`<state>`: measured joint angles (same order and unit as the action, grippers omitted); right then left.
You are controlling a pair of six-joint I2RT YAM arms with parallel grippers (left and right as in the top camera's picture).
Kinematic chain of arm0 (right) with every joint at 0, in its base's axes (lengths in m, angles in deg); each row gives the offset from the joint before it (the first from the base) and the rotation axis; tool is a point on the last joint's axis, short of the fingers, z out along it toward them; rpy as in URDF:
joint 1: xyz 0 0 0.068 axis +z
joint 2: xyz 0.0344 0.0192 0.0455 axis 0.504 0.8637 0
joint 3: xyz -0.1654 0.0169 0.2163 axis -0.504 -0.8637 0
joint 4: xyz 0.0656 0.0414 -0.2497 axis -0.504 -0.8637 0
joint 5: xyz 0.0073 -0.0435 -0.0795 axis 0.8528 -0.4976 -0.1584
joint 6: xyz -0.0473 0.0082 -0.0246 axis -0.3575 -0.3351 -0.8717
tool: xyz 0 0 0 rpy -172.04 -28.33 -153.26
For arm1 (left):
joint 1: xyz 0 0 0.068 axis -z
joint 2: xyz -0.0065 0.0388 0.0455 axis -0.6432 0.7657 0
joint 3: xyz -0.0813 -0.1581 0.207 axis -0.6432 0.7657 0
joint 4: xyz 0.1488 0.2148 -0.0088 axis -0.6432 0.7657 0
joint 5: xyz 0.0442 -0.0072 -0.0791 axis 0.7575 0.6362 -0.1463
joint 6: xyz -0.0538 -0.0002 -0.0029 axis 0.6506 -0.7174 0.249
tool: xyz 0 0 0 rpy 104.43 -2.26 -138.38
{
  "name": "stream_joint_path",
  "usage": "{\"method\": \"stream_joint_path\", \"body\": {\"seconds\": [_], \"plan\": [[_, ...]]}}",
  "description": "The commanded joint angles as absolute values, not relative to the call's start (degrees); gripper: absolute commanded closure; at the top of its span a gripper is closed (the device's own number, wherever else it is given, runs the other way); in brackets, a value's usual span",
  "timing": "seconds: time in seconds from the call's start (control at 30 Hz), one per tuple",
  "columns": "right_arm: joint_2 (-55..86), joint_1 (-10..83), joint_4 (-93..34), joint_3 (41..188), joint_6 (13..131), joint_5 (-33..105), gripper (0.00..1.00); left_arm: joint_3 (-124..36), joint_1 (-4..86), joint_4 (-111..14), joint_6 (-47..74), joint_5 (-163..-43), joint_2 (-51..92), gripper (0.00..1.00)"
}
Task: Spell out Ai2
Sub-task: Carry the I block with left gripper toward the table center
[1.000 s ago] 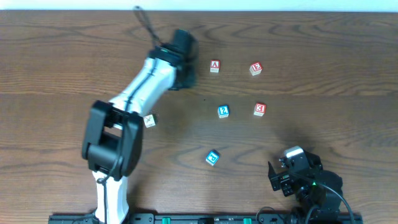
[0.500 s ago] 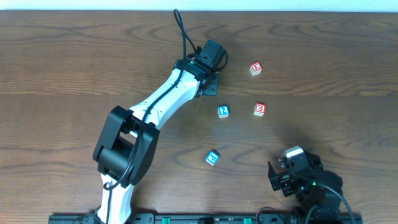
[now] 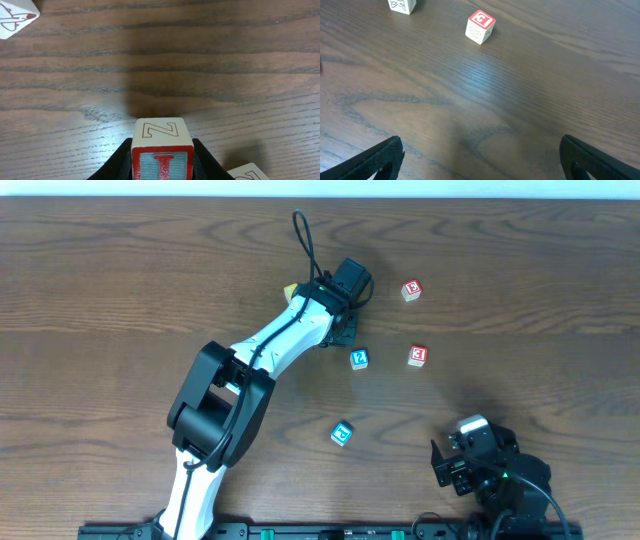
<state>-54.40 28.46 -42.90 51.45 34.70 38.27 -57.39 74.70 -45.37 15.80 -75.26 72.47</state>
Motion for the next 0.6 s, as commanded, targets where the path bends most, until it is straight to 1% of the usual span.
{"method": "stream_joint_path", "body": {"seconds": [0.0, 0.27, 0.57], "plan": [[-54.7, 28.2, -43.0, 50.9, 34.0, 38.3, 0.01, -58.0, 74.7, -44.9, 17.7, -75.5, 73.1, 0.94], [-54.7, 28.2, -43.0, 50.9, 34.0, 38.3, 0.01, -58.0, 74.7, -44.4, 19.0, -76.5, 73.7, 0.94], [-54.7, 28.2, -43.0, 50.9, 34.0, 38.3, 0.01, -57.9, 74.6, -44.5, 19.0, -75.4, 74.7, 0.91]]}}
